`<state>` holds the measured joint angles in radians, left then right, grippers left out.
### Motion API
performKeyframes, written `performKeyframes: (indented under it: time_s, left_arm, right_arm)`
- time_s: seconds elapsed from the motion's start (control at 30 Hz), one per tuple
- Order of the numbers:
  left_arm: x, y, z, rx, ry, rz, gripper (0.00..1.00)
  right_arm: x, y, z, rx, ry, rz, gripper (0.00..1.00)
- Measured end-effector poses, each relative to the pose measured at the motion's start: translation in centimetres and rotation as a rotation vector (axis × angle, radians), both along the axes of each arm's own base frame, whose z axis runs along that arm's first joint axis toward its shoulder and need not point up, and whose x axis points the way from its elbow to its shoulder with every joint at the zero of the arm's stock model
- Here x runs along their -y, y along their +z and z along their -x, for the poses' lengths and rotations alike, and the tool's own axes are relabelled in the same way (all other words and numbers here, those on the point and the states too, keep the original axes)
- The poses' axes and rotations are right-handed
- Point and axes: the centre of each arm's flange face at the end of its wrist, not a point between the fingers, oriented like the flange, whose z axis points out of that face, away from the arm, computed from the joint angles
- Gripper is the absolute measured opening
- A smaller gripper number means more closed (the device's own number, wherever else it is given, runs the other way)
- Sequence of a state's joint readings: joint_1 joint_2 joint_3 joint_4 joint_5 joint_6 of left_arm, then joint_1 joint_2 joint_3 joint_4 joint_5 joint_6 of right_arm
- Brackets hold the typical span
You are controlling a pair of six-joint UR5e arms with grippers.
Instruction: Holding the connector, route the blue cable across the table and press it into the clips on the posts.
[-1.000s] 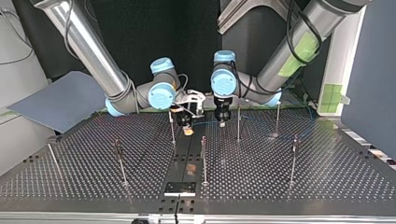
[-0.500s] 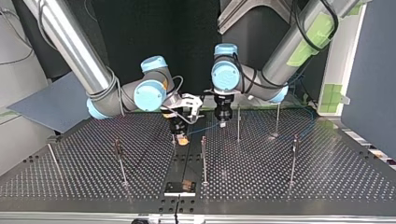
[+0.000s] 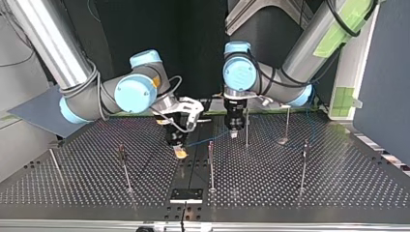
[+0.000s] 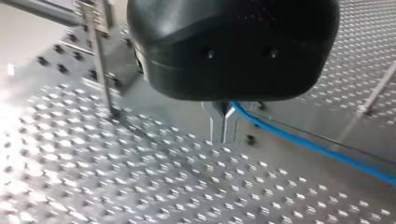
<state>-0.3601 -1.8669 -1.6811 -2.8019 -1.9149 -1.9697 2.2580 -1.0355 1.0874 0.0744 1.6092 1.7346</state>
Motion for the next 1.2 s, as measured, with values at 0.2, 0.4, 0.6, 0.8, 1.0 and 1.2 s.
performKeyframes:
  time_s: [0.2,0.4,0.6,0.8,1.0,1.2]
  left_arm:
    - [-0.1,3.5,0.5,0.056,-0.001,0.021,0.00]
    - [-0.4,6.7,1.2,0.107,-0.002,0.041,0.00]
    - [-0.7,9.7,2.0,0.166,-0.018,0.066,0.00]
    - [-1.0,11.9,3.9,0.181,-0.029,0.061,0.00]
    - [-0.7,11.9,6.4,0.153,-0.080,0.026,0.00]
    - [-0.4,9.8,7.0,0.131,-0.129,0.016,0.00]
  right_arm:
    - [-1.1,3.3,0.9,0.022,0.000,0.026,0.00]
    - [-2.2,6.3,1.9,0.043,0.004,0.050,0.00]
    - [-3.5,9.6,2.9,0.072,0.011,0.086,0.00]
    - [-5.0,11.9,3.9,0.092,0.014,0.111,0.00]
    - [-5.0,10.3,4.6,0.068,0.005,0.088,0.00]
    - [-4.7,7.7,5.0,0.032,-0.005,0.055,0.00]
